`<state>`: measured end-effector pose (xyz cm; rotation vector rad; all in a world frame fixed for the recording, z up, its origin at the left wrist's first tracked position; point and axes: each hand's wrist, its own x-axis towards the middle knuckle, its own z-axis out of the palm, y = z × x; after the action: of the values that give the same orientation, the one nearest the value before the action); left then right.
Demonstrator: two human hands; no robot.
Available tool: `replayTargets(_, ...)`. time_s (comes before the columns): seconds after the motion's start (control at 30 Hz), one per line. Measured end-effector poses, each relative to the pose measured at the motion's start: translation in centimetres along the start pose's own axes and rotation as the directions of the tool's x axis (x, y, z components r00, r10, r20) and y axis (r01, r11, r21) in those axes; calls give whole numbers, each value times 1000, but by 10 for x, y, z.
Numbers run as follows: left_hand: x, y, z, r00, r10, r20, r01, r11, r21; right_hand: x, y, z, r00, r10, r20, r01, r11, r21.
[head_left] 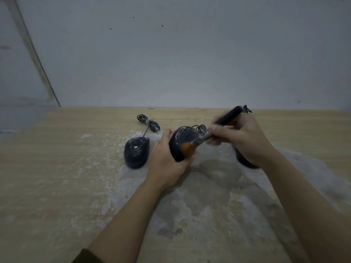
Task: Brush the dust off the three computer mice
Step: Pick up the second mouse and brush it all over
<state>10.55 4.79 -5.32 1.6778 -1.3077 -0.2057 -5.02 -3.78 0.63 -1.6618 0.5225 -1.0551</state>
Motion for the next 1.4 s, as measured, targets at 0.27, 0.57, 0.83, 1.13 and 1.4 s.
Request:
replayTargets(0.27,0,-4,0,1000,-6,16,6,1000,-10,0,3,3,1000,2,-11,-4,993,-114)
replayTargets(0.57,0,-4,0,999,33,24,-33,999,-12,5,3,-1,984,34,-174,-32,999,11)
replayTargets(0.83,1,-8,0,997,51,49,-50,998,-23,9,5,3,919,-22,-394,10,999,-30)
replayTargets(1.13,2,-8,1,995,63,73,-61,998,-30,12,11,16,915,-193,-356,88,953,-290)
replayTargets(1.4,2,-9,2,991,105,82,-104,994,-17,15,10,17,948,-51,-315,3,989,-150)
